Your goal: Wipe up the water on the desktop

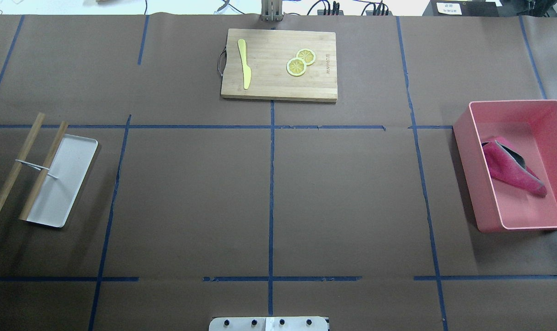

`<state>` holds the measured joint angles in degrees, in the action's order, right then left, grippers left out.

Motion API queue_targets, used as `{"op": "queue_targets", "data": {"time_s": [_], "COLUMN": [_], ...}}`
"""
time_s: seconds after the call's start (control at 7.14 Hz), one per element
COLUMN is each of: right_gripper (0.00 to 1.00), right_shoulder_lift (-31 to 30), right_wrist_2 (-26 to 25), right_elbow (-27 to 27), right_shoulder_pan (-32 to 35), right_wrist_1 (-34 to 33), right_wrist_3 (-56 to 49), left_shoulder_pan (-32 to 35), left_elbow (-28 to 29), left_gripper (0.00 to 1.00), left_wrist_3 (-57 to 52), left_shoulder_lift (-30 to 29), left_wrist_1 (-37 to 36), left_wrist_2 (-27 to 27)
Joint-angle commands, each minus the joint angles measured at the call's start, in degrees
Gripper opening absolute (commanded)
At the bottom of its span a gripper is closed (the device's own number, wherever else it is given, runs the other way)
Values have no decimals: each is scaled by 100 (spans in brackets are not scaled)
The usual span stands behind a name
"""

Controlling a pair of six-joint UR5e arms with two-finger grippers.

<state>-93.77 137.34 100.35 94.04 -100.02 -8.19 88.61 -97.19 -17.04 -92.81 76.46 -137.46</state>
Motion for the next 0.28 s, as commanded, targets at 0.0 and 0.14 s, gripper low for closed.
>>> {"op": "queue_targets", "data": {"time_s": [0.0, 0.14], "right_gripper": [100, 100], "right_shoulder_lift": [-1, -1], "right_wrist_2": [3, 3], "right_elbow": [2, 2], "right_shoulder_pan": [0, -9], "right_wrist_1": [8, 0], "right_wrist_3": [1, 1], "left_shoulder_pan": [-2, -2], "left_elbow": [-2, -2], "left_gripper": [100, 100], "left_wrist_3": [-1, -1], "left_shoulder_lift": [-26, -35], "left_wrist_1": [9, 9], "left_wrist_2": [0, -9]}}
